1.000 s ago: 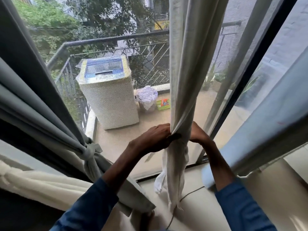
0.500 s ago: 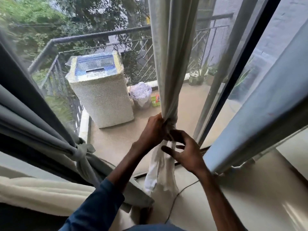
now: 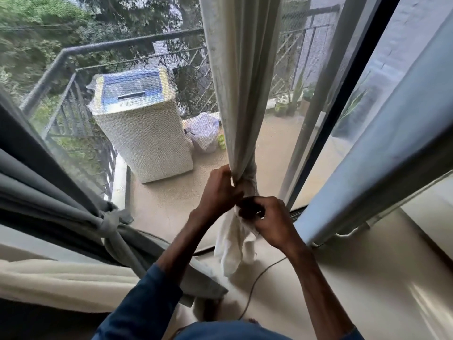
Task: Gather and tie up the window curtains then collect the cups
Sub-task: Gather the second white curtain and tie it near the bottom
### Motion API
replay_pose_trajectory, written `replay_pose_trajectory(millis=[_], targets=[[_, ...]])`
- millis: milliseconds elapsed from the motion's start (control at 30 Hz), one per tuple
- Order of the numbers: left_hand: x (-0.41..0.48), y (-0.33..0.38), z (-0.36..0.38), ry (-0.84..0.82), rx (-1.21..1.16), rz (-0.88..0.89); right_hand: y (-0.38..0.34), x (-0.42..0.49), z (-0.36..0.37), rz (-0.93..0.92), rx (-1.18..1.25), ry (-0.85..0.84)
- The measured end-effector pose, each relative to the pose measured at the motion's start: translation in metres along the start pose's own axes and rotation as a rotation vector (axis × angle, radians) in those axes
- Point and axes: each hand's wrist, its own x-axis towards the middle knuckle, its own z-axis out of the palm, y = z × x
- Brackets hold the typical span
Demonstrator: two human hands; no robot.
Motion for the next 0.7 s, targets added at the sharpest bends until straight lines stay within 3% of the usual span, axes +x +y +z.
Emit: replay_pose_trajectory(millis=[133,300,467,600,700], targets=[[0.001,-0.006,-0.011,-0.009,0.036,-0.104,0.006,0.003,-0.010,-0.027,-0.006,0.029],[-0.005,-0.016,-0.007,0.044,0.205,-0.012,0.011,0.014,-0.034,-0.113,-0.023,0.105],[-0.004,-0.018,-0.008,-0.080,0.000,0.154,0.018,0.029,-0.055,-0.084,-0.052,0.121],[0.004,-0.035,-0.006,-0.237,-0.101,0.107,0.034,0.035,-0.067,-0.071,-0.101,0.131],[0.006,-0.053,0.001,-0.263,-0.201,0.065,0.045,0.036,-0.067,-0.019,-0.091,0.112]])
